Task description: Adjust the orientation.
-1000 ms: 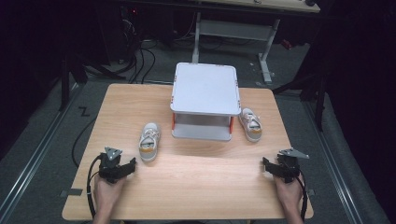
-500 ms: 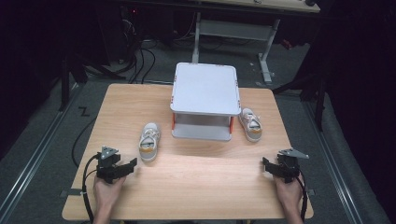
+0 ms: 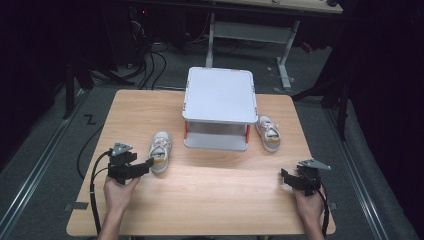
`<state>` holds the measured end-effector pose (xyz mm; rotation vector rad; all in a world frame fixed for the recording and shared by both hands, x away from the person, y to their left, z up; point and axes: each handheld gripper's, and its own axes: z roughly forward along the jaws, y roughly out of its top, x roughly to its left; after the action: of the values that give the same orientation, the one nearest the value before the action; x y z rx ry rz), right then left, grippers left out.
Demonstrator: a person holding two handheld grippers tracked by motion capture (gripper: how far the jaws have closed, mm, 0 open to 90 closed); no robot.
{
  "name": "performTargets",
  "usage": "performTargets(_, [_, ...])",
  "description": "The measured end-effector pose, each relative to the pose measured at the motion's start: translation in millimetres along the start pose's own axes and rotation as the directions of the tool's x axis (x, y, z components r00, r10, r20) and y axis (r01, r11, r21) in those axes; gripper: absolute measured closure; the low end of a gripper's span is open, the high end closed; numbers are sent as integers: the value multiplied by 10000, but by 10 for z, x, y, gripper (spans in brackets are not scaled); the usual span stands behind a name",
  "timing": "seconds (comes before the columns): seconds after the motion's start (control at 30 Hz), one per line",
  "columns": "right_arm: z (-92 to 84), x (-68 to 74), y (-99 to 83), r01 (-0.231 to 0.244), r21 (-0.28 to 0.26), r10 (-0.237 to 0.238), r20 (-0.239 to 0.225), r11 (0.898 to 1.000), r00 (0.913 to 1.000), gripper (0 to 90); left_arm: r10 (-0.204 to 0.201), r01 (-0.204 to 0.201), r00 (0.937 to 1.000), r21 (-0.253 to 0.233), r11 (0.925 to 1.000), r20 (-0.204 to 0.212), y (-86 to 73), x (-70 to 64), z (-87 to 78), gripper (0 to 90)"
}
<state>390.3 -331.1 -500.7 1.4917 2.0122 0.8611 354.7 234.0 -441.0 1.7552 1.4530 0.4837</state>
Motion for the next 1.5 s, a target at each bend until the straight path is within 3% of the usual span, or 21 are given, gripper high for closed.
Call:
performTargets(0.17, [0, 1, 0, 15, 1, -15, -14, 10000, 10000, 322, 149, -140, 9994, 295, 9995, -321, 126, 15, 97, 357])
performTargets(0.3, [0, 1, 0, 13, 0, -13, -14, 10000, 10000, 322, 490, -430, 9971, 1010, 9940, -575, 195, 36, 270, 411])
performTargets(0.4, [1, 1, 0, 10, 0, -10, -15, 10000, 10000, 322, 471, -395, 9970, 1183, 9922, -617, 211, 55, 323, 441])
performTargets(0.5, [0, 1, 0, 12, 1, -12, -14, 10000, 10000, 323, 497, -412, 9972, 1461, 9884, -552, 225, 62, 389, 525])
performTargets(0.53, [1, 0, 1, 27, 0, -27, -27, 10000, 10000, 322, 684, -575, 9956, 1602, 9854, -635, 234, 46, 426, 571])
performTargets(0.67, [1, 0, 0, 37, 0, -37, -44, 10000, 10000, 322, 778, -676, 9956, 1722, 9827, -529, 216, 39, 493, 690])
performTargets(0.7, [1, 0, 0, 41, -1, -41, -42, 10000, 10000, 323, 852, -727, 9941, 1713, 9825, -668, 218, 22, 496, 698])
performTargets(0.8, [1, 1, 1, 37, 0, -37, -41, 10000, 10000, 323, 990, -820, 9907, 1717, 9817, -929, 218, 4, 480, 739])
performTargets(0.83, [1, 0, 1, 39, 0, -39, -41, 10000, 10000, 323, 1261, -1042, 9837, 1652, 9807, -1282, 216, 6, 444, 808])
performTargets(0.87, [1, 0, 1, 42, 0, -42, -41, 10000, 10000, 323, 1307, -1070, 9815, 1653, 9804, -1399, 214, 11, 434, 823])
performTargets(1.03, [1, 0, 1, 36, 1, -36, -44, 10000, 10000, 322, 1320, -1071, 9782, 1555, 9820, -1601, 218, 5, 421, 851])
performTargets(1.17, [1, -2, 0, 26, -7, -26, -68, 10000, 10000, 322, 1205, -987, 9811, 1446, 9846, -1511, 220, -9, 393, 855])
performTargets(1.27, [1, 0, 0, 33, -4, -33, -48, 10000, 10000, 322, 1238, -1067, 9825, 1247, 9864, -1393, 230, -63, 309, 856])
performTargets(1.3, [1, 1, 1, 46, 2, -46, -49, 10000, 10000, 321, 1185, -1051, 9855, 1117, 9882, -1211, 232, -94, 231, 856])
performTargets(1.47, [1, 1, 1, 48, 2, -48, -53, 10000, 10000, 322, 1301, -1193, 9860, 1033, 9875, -1044, 217, -172, 119, 856])
performTargets(1.5, [1, 1, 1, 46, 3, -46, -51, 10000, 10000, 322, 1395, -1306, 9865, 1019, 9862, -858, 208, -223, 82, 857])
